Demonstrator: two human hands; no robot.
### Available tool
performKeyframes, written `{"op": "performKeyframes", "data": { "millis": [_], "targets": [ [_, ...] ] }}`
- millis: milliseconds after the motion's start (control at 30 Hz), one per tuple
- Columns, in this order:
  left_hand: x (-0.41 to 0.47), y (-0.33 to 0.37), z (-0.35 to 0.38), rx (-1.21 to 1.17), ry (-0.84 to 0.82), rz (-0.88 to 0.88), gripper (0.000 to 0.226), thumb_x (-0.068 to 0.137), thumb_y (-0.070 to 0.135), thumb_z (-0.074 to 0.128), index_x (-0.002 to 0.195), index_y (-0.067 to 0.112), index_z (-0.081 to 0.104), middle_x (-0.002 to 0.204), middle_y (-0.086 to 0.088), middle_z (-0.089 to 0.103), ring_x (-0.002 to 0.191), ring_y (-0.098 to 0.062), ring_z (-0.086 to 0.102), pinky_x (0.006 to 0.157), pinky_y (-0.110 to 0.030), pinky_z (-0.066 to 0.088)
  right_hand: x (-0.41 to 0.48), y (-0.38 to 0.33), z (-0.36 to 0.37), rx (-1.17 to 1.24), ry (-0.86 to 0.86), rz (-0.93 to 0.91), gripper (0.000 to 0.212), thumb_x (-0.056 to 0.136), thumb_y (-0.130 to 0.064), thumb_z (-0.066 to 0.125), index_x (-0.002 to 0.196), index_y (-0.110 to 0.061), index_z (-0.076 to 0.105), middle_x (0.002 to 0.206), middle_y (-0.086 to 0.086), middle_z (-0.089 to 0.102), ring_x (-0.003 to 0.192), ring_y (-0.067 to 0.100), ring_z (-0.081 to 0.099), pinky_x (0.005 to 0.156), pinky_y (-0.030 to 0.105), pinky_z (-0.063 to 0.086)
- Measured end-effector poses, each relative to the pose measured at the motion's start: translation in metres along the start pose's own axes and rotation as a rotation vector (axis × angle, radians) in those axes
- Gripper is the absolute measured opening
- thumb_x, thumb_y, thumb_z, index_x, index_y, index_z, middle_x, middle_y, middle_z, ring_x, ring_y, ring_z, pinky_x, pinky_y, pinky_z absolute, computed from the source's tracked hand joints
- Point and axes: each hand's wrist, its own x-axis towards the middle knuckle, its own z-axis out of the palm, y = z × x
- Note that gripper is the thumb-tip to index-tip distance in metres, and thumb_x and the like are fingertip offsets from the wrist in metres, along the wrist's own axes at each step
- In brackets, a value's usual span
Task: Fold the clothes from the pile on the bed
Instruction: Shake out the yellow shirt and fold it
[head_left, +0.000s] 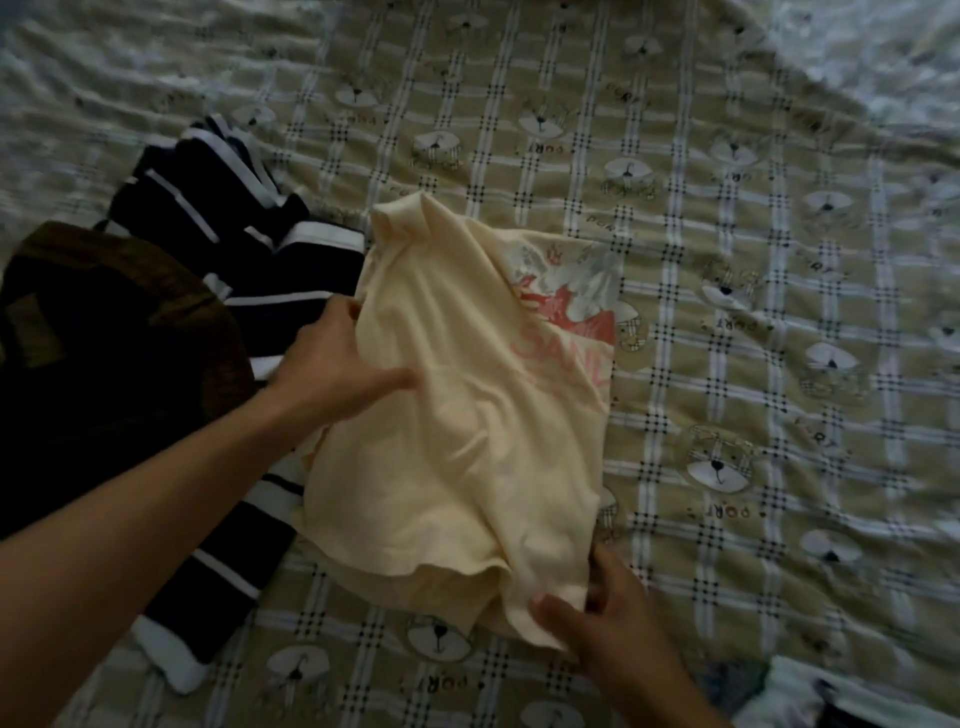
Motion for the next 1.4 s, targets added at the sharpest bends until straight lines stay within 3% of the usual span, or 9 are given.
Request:
{"op": "performKeyframes", "data": {
  "millis": [200, 300, 433, 533, 600, 767, 867, 1033, 1400],
  "targets": [
    [-0.052, -0.052, 0.006, -0.200, 0.019, 0.015, 0.077, 0.072, 0.050, 0.078, 0.134, 0.028, 0.038, 0.121, 0.008, 0.054, 0.107, -0.017, 0.058, 0.088, -0.043, 0.053, -0.008, 0.017, -0.014, -0.006, 0.004, 0.095, 0.051, 0.071, -0.015, 0.085, 0.114, -0.027, 0.060, 0.102, -0.009, 0.075, 0.091, 0.013, 0.072, 0.082, 0.035, 0.056],
    [-0.079, -0.068, 0.026, -0.102, -0.045, 0.059, 0.098, 0.067, 0.042, 0.085, 0.142, 0.029, 0.023, 0.125, 0.013, 0.048, 0.111, -0.014, 0.054, 0.091, -0.041, 0.051, -0.003, 0.013, -0.017, -0.175, -0.031, 0.093, 0.054, 0.074, -0.018, 0.083, 0.119, -0.030, 0.056, 0.107, -0.014, 0.071, 0.092, 0.005, 0.070, 0.081, 0.028, 0.056],
    [-0.086, -0.091, 0.023, -0.137, -0.205, 0.044, 0.071, 0.081, 0.025, 0.074, 0.131, 0.044, 0.026, 0.119, 0.021, 0.052, 0.112, -0.011, 0.058, 0.087, -0.033, 0.052, 0.003, -0.015, -0.028, -0.548, -0.165, 0.114, 0.064, 0.066, -0.031, 0.078, 0.122, -0.036, 0.049, 0.113, -0.023, 0.064, 0.099, 0.000, 0.065, 0.091, 0.026, 0.053],
    [-0.081, -0.094, -0.006, 0.265, -0.220, 0.031, 0.052, 0.079, 0.042, 0.066, 0.116, 0.048, 0.030, 0.116, 0.012, 0.058, 0.098, -0.014, 0.062, 0.078, -0.035, 0.055, 0.007, -0.055, -0.044, -0.891, -0.112, 0.078, 0.046, 0.072, -0.039, 0.074, 0.113, -0.037, 0.054, 0.101, -0.019, 0.067, 0.088, -0.005, 0.063, 0.080, 0.023, 0.054],
    [-0.067, -0.074, -0.022, 0.445, 0.040, 0.118, 0.050, 0.078, 0.052, 0.062, 0.120, 0.039, 0.037, 0.115, 0.007, 0.059, 0.098, -0.018, 0.062, 0.076, -0.039, 0.055, 0.017, -0.091, -0.048, -1.055, 0.098, -0.107, 0.032, 0.081, -0.042, 0.070, 0.105, -0.032, 0.052, 0.088, -0.016, 0.062, 0.078, -0.001, 0.059, 0.067, 0.025, 0.051],
    [0.014, 0.018, -0.026, -0.180, 0.299, 0.259, 0.060, 0.082, 0.053, 0.068, 0.126, 0.016, 0.050, 0.112, 0.001, 0.058, 0.099, -0.015, 0.058, 0.079, -0.031, 0.047, 0.090, -0.197, -0.031, -0.888, 0.367, -0.764, 0.042, 0.088, -0.023, 0.068, 0.125, -0.017, 0.051, 0.122, -0.001, 0.054, 0.110, 0.012, 0.051, 0.087, 0.027, 0.048],
    [0.055, 0.051, -0.005, -0.253, 0.275, 0.253, 0.054, 0.087, 0.051, 0.064, 0.125, 0.016, 0.051, 0.112, 0.000, 0.060, 0.101, -0.017, 0.059, 0.081, -0.031, 0.049, 0.133, -0.237, -0.028, -0.844, 0.204, -0.657, 0.045, 0.094, -0.025, 0.061, 0.136, -0.020, 0.047, 0.129, -0.002, 0.053, 0.113, 0.018, 0.053, 0.080, 0.027, 0.050],
    [0.098, 0.050, -0.006, -0.363, 0.351, 0.182, 0.038, 0.102, 0.034, 0.043, 0.129, 0.009, 0.052, 0.123, -0.009, 0.058, 0.118, -0.026, 0.053, 0.088, -0.031, 0.041, 0.147, -0.255, -0.040, -0.871, 0.048, -0.424, 0.021, 0.097, -0.031, 0.055, 0.098, -0.014, 0.067, 0.092, 0.004, 0.068, 0.083, 0.016, 0.066, 0.060, 0.023, 0.050],
    [0.099, 0.046, 0.007, -0.192, 0.284, 0.018, 0.084, 0.090, 0.068, 0.045, 0.146, 0.008, 0.030, 0.146, -0.016, 0.043, 0.132, -0.035, 0.043, 0.105, -0.041, 0.038, 0.159, -0.210, -0.040, -0.282, 0.444, -0.534, 0.054, 0.084, -0.040, 0.072, 0.124, -0.017, 0.043, 0.113, 0.006, 0.057, 0.099, 0.023, 0.063, 0.082, 0.045, 0.058]
  ]
}}
